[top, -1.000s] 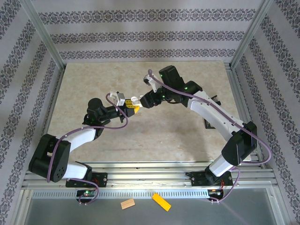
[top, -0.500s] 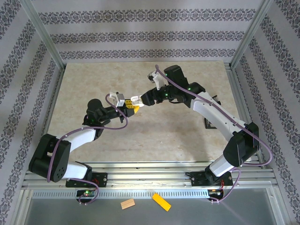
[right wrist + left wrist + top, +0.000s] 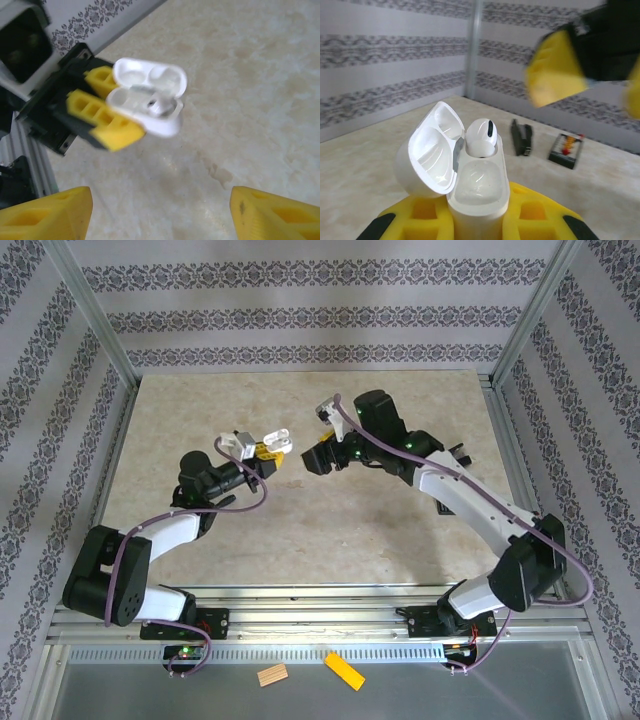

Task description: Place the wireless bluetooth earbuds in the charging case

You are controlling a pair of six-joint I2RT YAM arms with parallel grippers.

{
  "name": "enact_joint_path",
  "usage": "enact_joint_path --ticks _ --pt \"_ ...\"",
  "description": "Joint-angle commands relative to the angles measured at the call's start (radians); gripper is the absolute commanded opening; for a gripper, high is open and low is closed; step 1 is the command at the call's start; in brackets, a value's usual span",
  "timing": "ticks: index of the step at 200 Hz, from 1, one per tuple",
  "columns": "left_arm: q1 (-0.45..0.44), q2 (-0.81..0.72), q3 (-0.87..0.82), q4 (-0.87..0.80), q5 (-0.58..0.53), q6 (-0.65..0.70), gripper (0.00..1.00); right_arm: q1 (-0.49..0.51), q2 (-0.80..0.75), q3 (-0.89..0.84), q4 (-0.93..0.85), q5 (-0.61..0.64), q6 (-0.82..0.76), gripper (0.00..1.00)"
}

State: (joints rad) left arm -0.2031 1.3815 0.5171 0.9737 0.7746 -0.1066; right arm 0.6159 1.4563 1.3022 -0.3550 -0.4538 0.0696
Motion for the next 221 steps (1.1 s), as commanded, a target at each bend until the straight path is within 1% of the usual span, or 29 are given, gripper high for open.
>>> enact_joint_path --ticks 1,22,44,68,85,105,133,158,170,195,211,221 --pt "0.067 0.031 0.042 -0.018 -0.077 0.032 0.00 0.045 -0.010 -0.040 0.110 0.118 -0.076 0.73" --pt "0.131 0.060 0.071 -0.019 -0.130 0.017 0.00 0.082 0.051 -0.046 0.174 0.150 -0.073 0.70" --pt "0.180 0.086 0.105 -0.039 -0.203 -0.002 0.00 0.136 0.164 -0.028 0.260 0.189 -0.044 0.67" --pt "0.213 0.096 0.127 -0.064 -0.274 0.005 0.00 0.197 0.338 0.081 0.259 0.235 -0.011 0.64" --pt "0.239 0.105 0.137 -0.083 -0.285 0.035 0.00 0.230 0.459 0.180 0.224 0.249 0.003 0.63" --pt "0.290 0.123 0.149 -0.106 -0.340 0.046 0.00 0.259 0.586 0.275 0.214 0.262 0.018 0.62" --pt "0.358 0.141 0.164 -0.114 -0.388 0.040 0.00 0.270 0.722 0.389 0.229 0.297 0.067 0.60" --pt "0.373 0.142 0.185 -0.149 -0.447 0.039 0.00 0.268 0.822 0.480 0.218 0.352 0.100 0.57" --pt "0.378 0.146 0.188 -0.156 -0.465 0.038 0.00 0.265 0.860 0.521 0.209 0.367 0.107 0.53" --pt "0.386 0.148 0.182 -0.133 -0.459 0.028 0.00 0.260 0.937 0.607 0.166 0.374 0.115 0.46" --pt "0.390 0.147 0.182 -0.135 -0.452 0.031 0.00 0.260 0.973 0.658 0.139 0.373 0.113 0.44" --pt "0.390 0.147 0.180 -0.134 -0.448 0.031 0.00 0.260 0.995 0.684 0.124 0.374 0.111 0.39"
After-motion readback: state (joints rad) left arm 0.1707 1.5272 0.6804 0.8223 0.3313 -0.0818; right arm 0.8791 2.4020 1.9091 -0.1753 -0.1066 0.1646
